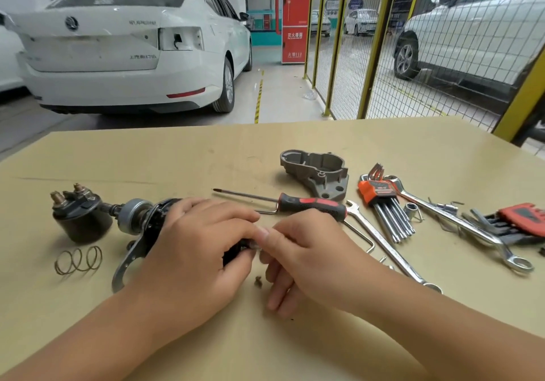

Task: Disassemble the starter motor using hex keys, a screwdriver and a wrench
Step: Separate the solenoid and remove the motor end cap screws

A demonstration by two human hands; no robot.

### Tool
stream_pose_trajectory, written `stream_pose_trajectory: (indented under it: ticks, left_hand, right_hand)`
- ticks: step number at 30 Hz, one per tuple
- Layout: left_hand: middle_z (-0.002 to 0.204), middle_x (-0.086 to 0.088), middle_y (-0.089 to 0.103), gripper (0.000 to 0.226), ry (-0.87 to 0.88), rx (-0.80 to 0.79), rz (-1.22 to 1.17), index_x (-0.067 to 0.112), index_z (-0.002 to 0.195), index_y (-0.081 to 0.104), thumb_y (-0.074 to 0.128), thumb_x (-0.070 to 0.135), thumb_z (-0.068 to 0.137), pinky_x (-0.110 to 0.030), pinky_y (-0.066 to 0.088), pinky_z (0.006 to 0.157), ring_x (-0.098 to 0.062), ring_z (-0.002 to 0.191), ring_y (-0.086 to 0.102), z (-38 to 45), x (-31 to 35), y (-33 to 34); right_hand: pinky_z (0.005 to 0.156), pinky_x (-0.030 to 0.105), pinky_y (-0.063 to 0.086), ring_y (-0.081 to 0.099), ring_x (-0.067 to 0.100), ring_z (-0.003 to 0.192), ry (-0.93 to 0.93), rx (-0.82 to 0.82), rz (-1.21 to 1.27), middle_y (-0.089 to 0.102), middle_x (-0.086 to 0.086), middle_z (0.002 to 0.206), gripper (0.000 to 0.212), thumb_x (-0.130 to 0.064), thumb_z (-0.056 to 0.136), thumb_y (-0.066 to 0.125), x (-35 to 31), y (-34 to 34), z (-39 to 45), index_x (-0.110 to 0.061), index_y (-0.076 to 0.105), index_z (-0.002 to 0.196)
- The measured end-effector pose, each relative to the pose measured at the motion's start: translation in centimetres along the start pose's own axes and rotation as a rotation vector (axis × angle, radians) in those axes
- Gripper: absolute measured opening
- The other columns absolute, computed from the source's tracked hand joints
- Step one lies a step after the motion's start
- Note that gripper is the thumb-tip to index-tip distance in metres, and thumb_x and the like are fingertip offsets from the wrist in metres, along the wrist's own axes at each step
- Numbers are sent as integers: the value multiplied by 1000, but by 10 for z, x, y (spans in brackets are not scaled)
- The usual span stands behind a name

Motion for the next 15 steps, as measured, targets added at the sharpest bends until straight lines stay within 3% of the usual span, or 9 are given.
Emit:
stream_pose_trajectory:
  ticks: [6, 9, 12, 15]
  left_hand:
    - [113, 16, 73, 23, 0, -109, 29, 25, 93, 80, 61, 35, 86, -60, 50, 93, -13, 105, 70, 2, -4, -2]
    - [117, 15, 73, 26, 41, -165, 85, 27, 99, 81, 60, 38, 88, -59, 51, 93, -14, 107, 70, 1, -5, -4]
    - [115, 11, 74, 26, 82, -138, 129, 24, 97, 81, 58, 33, 89, -55, 53, 90, -18, 101, 71, 1, -1, -4]
    - [111, 10, 76, 25, 47, -103, 99, 22, 91, 80, 57, 31, 87, -55, 54, 90, -18, 99, 72, 2, -1, -5]
  right_hand:
    - [57, 59, 60, 74, 35, 59, -52, 24, -34, 68, 16, 70, 22, -23, 101, 63, -2, 1, 0, -8, 62, 84]
    - [53, 49, 62, 73, 31, 57, -91, 57, -56, 70, 14, 66, 15, -17, 94, 72, -4, -2, 0, -9, 64, 85]
    - [46, 37, 57, 71, 34, 53, -49, 40, -42, 70, 14, 63, 20, -26, 93, 71, -2, -1, 0, -9, 65, 85]
    - [41, 31, 51, 70, 37, 51, -13, -13, -83, 71, 23, 75, 39, -42, 100, 57, 0, 7, -1, -7, 63, 88]
Point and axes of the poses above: each hand's wrist, its own z-axis towards the middle knuckle, its own y-axis out of the palm, x = y × z, the point moved 5 cm from there along z, towards the middle knuckle
